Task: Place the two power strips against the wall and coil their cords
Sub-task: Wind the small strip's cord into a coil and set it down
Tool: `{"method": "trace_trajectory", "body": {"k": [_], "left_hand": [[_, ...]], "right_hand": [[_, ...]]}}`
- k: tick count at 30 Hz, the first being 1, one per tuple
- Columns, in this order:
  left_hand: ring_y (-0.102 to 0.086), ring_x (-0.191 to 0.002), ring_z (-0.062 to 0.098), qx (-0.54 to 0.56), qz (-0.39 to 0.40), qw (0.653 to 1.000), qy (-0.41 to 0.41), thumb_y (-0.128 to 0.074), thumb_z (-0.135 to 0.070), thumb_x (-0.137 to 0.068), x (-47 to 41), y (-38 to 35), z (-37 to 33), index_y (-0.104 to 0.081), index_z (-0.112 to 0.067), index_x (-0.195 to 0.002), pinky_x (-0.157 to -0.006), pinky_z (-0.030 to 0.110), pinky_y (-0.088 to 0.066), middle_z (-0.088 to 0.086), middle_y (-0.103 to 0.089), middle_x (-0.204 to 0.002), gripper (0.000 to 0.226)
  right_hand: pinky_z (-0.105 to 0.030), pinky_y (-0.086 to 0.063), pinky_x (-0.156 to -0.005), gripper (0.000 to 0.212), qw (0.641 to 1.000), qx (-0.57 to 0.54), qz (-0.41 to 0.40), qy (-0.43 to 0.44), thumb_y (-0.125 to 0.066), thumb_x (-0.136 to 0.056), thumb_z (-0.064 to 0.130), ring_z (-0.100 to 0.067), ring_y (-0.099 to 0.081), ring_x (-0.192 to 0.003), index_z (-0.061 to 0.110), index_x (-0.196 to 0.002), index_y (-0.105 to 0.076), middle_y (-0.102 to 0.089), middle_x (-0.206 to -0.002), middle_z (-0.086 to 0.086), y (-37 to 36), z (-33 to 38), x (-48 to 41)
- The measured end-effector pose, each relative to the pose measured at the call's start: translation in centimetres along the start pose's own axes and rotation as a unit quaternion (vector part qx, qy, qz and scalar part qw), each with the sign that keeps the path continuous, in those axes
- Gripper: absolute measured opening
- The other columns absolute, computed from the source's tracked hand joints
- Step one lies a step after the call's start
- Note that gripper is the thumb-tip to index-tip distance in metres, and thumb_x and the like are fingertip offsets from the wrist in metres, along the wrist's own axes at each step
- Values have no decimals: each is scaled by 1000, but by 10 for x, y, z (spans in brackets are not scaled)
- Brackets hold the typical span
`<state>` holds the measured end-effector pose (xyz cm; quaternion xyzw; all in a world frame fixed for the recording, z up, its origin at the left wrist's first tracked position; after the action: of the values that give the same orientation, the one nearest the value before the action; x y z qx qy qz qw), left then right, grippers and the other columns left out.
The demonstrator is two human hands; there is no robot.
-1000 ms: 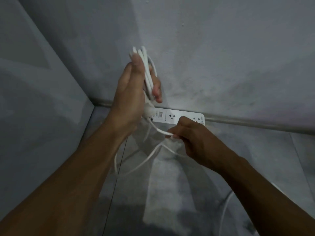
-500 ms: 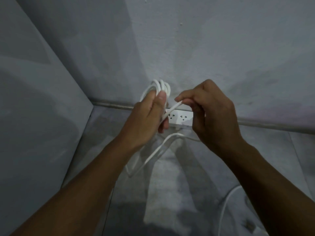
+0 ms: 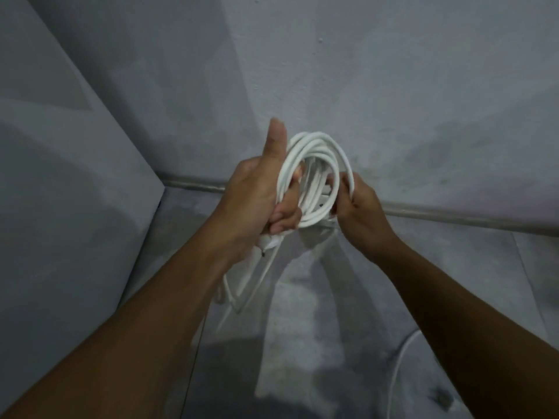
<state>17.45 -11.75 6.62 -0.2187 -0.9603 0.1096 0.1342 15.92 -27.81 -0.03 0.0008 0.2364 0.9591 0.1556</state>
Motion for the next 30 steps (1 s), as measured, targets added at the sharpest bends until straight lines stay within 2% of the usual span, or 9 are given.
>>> {"method": "trace_trajectory", "body": {"k": [3,6,10,13,15,17,21,24,30], "left_hand": [[-24,-25,15,21,2,1000,-9,-35,-82,-75,-4,-6,-7,-45,-13,-67,-43,27,-23,2,-26,-33,70],[-23,-25,15,67,6,998,-3,-27,-79,-82,-6,-8,-8,-44,-17,-66,-48,33,-24,0,-25,-33,66],[-23,-27,15,83,-23,996,-13,-19,-76,-86,-9,-4,-13,-44,-18,-65,-52,35,-27,0,-24,-34,68],[-24,-28,16,75,-44,996,-23,-19,-77,-85,-12,0,-15,-45,-17,-67,-49,33,-29,0,-26,-34,68],[-26,-27,16,68,-53,996,-33,-19,-75,-86,-13,3,-16,-45,-16,-67,-48,33,-28,0,-27,-34,67],[-26,-27,16,63,-63,995,-50,-21,-72,-89,-14,6,-16,-46,-16,-66,-45,34,-27,0,-28,-35,66],[-32,-29,15,25,-79,993,-85,-24,-65,-94,-12,11,-20,-47,-16,-67,-41,24,-32,0,-34,-37,60],[-36,-32,14,-23,-92,990,-108,-27,-63,-95,-11,17,-22,-47,-18,-66,-40,24,-36,-1,-38,-38,57],[-47,-43,20,-128,-91,980,-124,-30,-61,-97,-8,29,-20,-48,-19,-72,-48,31,-45,2,-48,-46,52]], "right_hand": [[-29,-57,-82,19,995,-73,59,-14,-49,-104,11,-15,-71,-94,5,-114,-64,-73,-105,-11,-15,-12,17],[-38,-54,-99,25,969,-189,127,-96,-54,-103,16,-21,-68,-111,3,-123,-62,-71,-120,-14,-41,-22,39],[-56,-41,-112,33,831,-449,149,-293,-40,-108,23,-32,-58,-129,7,-134,-53,-66,-132,-14,-72,-14,64],[-56,-56,-92,35,730,-585,114,-336,-36,-109,24,-33,-70,-109,2,-133,-50,-70,-110,-18,-75,1,65],[-36,-59,-57,30,770,-524,99,-350,-39,-108,26,-23,-70,-66,6,-129,-49,-62,-85,-13,-71,7,65],[-19,-36,-36,26,855,-373,113,-342,-41,-108,27,-12,-46,-40,14,-128,-51,-55,-75,-12,-64,8,64],[-21,-36,-51,25,959,17,239,-150,-50,-103,37,-1,-48,-47,21,-109,-67,-59,-71,9,-53,27,57],[-31,-49,-65,25,938,193,285,36,-55,-99,36,-8,-63,-65,20,-91,-71,-68,-75,7,-47,49,55],[-39,-52,-84,16,897,253,336,134,-47,-103,33,-16,-64,-90,28,-99,-61,-68,-99,5,-24,76,51]]}}
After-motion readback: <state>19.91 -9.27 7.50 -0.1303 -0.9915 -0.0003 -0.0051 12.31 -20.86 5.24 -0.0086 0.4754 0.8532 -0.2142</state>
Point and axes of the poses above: each hand's wrist, its own x-axis away from the middle knuckle, its own y-axis out of the back of the hand, z = x × y, the point moved 5 cm from there along -x, towards the middle knuckle
